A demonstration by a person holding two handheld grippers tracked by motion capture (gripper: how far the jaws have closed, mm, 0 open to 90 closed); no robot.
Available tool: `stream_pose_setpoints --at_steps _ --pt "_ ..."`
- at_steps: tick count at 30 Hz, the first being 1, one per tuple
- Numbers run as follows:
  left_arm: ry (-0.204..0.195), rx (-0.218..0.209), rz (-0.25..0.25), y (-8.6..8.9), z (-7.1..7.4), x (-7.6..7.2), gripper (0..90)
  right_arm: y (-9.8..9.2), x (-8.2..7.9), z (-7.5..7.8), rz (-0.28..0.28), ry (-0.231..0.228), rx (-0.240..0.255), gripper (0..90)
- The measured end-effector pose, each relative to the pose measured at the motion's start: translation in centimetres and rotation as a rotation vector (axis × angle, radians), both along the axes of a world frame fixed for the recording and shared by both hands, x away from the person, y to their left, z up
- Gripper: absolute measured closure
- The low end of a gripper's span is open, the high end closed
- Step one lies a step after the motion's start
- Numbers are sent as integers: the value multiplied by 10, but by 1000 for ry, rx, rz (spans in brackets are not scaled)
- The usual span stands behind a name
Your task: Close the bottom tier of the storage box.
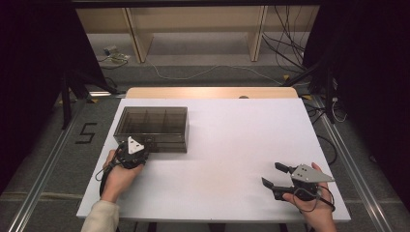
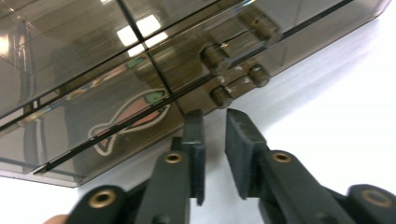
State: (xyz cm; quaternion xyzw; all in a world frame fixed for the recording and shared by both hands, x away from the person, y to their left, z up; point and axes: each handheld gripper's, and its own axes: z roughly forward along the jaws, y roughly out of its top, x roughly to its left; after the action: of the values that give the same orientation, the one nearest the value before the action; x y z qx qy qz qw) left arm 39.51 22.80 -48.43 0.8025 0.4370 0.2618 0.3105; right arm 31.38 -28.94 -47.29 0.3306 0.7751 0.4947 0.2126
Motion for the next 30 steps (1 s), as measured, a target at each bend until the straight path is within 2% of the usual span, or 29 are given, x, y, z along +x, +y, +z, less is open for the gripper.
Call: stream_pose_setpoints --at_steps 3,10,14,17,20,26,30 --pt "-19 -47 -30 0 1 -6 608 1 0 -1 3 0 -1 260" --pt "-52 -95 -89 -7 9 -21 426 3 -1 -2 12 7 -6 260" --pt "-66 -139 -189 -16 16 -30 323 4 -1 -3 15 9 -9 260" --pt "-76 -140 -256 -25 18 -38 268 5 -1 -4 21 13 -12 260" --pt "-89 -159 -301 -34 19 -45 214 6 -1 -4 24 14 -16 259" --pt "-101 -172 -326 -45 17 -52 147 9 -2 -7 40 20 -20 259" --pt "-89 -180 -332 -49 16 -53 110 10 -3 -8 43 23 -24 258"
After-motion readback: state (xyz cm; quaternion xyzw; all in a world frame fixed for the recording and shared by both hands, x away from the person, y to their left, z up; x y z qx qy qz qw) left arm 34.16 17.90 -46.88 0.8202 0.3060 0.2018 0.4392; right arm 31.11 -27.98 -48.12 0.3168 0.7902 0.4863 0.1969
